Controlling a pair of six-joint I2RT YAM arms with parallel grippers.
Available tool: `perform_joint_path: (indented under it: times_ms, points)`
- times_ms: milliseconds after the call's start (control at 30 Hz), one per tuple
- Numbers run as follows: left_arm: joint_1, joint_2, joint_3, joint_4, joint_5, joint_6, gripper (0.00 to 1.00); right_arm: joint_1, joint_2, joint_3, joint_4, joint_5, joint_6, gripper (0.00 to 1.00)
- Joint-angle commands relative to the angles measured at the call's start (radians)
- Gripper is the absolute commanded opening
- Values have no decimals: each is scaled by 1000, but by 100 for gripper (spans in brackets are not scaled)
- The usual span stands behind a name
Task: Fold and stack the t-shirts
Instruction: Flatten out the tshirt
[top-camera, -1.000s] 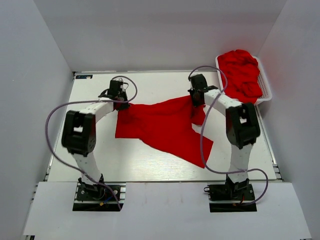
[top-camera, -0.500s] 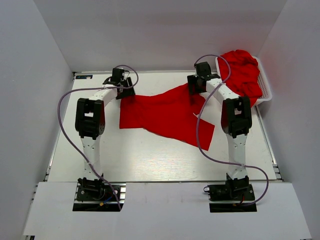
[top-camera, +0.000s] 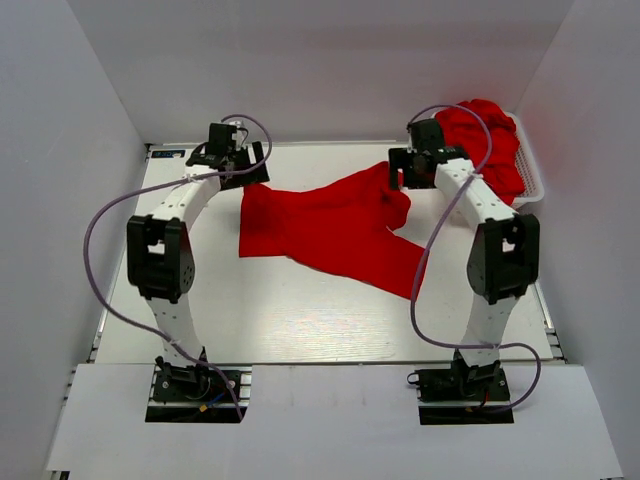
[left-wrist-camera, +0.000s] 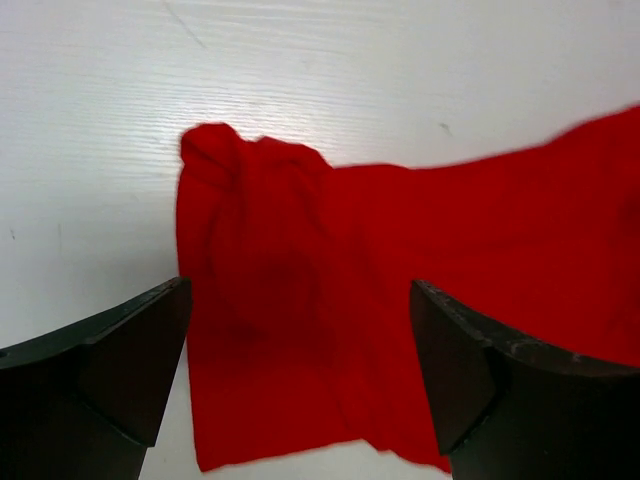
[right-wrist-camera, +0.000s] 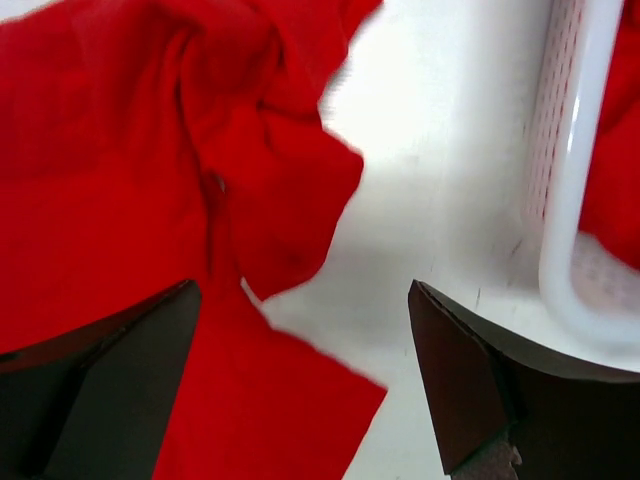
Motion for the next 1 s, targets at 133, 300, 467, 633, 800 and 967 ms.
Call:
perform_joint_path:
  times_ms: [133, 300, 467, 633, 800, 967]
  points:
    - [-119, -269, -182, 77, 204, 84, 99, -45, -281, -301, -49, -38, 147, 90]
    - [-372, -217, -105, 77, 218, 131, 99, -103, -485, -475, -47, 36, 295, 90]
    - [-608, 35, 136, -51, 172, 217, 99, -162, -694, -604, -64, 178, 352, 90]
    - [-779, 192, 295, -81, 143, 245, 99, -200, -854, -596, -126, 243, 301, 90]
    - [-863, 275, 343, -72, 130, 255, 99, -217, -943, -523, -176, 294, 296, 90]
    - [-932, 438, 525, -174, 58, 233, 99, -222, -981, -477, -164, 240, 281, 90]
